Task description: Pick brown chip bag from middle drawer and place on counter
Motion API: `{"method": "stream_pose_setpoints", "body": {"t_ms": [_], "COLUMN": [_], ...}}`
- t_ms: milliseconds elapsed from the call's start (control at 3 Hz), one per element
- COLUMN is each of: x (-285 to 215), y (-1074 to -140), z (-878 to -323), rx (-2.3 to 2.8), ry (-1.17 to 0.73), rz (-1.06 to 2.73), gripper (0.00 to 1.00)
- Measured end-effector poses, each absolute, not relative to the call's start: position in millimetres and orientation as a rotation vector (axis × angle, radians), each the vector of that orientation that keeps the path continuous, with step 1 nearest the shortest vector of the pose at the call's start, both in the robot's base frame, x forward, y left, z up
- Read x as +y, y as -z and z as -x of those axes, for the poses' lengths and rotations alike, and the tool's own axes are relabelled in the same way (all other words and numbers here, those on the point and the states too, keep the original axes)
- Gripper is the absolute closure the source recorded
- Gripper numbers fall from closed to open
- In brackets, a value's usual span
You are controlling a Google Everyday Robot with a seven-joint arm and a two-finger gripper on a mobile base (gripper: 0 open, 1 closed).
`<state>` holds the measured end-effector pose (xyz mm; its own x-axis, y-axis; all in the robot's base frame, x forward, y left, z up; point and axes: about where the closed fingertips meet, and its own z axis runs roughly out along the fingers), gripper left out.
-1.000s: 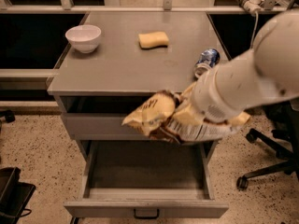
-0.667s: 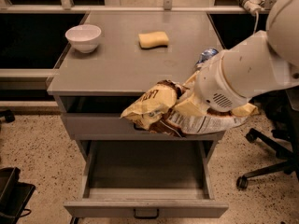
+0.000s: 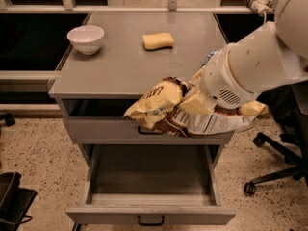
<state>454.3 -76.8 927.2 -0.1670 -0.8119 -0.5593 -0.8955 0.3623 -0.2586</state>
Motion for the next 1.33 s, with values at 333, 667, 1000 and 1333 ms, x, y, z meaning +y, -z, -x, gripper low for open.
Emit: {"method": "stream_pose_setpoints", "body": {"t_ms": [333,667,1000,1333], "x": [-82,-72,-55,-34], "y": [-946,-969,-978,-975], "z": [-489,-544,-602,-657], "rx": [1.978,1.909,1.836,1.764], "ry": [-0.114,-0.052,-0.051,-0.125], "rz": [1.518,1.626,1.698,1.708], "gripper": [1.00,1.00,1.00,1.00]}}
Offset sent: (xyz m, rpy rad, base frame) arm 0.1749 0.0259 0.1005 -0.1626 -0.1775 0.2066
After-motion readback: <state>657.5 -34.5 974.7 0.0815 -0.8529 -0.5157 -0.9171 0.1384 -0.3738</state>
